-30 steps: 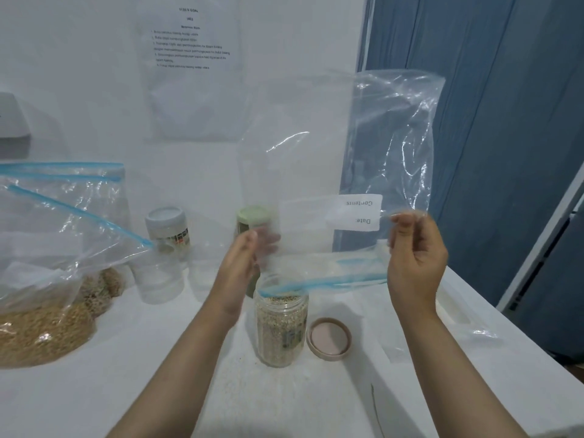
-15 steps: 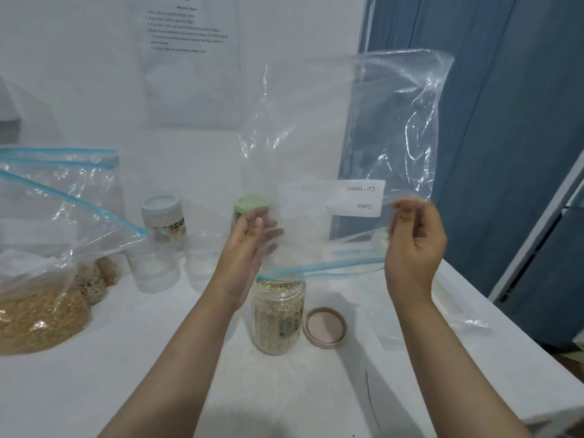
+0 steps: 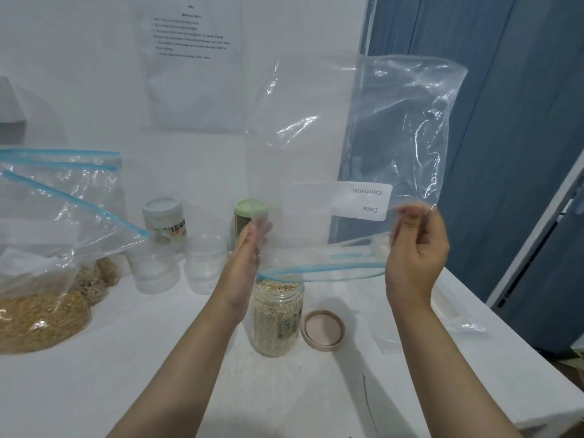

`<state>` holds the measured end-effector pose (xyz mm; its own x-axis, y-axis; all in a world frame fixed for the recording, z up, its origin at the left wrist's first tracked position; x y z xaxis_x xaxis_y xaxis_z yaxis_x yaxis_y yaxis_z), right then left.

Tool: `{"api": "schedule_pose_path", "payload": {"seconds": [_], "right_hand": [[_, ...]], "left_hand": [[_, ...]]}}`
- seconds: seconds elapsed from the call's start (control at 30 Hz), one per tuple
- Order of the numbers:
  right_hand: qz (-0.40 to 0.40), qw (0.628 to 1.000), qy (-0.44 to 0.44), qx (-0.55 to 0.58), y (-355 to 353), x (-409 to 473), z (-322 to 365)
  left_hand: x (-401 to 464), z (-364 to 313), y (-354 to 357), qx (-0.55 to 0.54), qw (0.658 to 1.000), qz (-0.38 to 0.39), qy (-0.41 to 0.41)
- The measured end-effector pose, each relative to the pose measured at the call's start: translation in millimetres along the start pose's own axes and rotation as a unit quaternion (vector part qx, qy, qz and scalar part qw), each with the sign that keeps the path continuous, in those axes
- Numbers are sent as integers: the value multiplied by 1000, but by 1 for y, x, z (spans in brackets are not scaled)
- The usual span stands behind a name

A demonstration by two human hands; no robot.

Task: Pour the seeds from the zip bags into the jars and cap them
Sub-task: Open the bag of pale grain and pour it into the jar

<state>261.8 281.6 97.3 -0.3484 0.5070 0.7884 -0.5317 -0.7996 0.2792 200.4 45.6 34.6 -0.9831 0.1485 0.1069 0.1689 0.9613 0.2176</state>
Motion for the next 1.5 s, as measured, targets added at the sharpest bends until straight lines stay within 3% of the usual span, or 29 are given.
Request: {"api": "schedule_pose_path", "payload": {"seconds": [0.33, 0.47, 0.83, 1.1, 1.33, 1.5], "right_hand": [[-1, 1000, 8, -1, -2, 1, 0], [-14, 1000, 15, -6, 0, 2, 0], [-14, 1000, 19, -5, 0, 6, 2], [-22, 999, 17, -17, -4, 10, 4], [3, 999, 8, -31, -4, 12, 5], [40, 988, 98, -112, -8, 11, -27]], "left_hand": [[-8, -10, 9, 24, 997, 67, 3], [-2, -11, -3, 21, 999, 45, 19], [1, 12, -41, 257, 966, 12, -4], [3, 6, -31, 266, 960, -56, 63], [7, 10, -27, 269, 959, -59, 73], [8, 7, -38, 210, 968, -119, 64]]}}
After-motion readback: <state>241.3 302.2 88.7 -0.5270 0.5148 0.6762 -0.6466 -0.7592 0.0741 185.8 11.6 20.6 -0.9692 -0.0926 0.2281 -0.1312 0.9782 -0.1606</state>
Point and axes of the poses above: each hand's wrist, its own x-axis towards the middle knuckle, its own y-axis out of the palm, z = x × y, the point moved 6 cm from there along x, towards the middle knuckle, and after that the axes turned 9 degrees about -y, right-handed, at the moved point
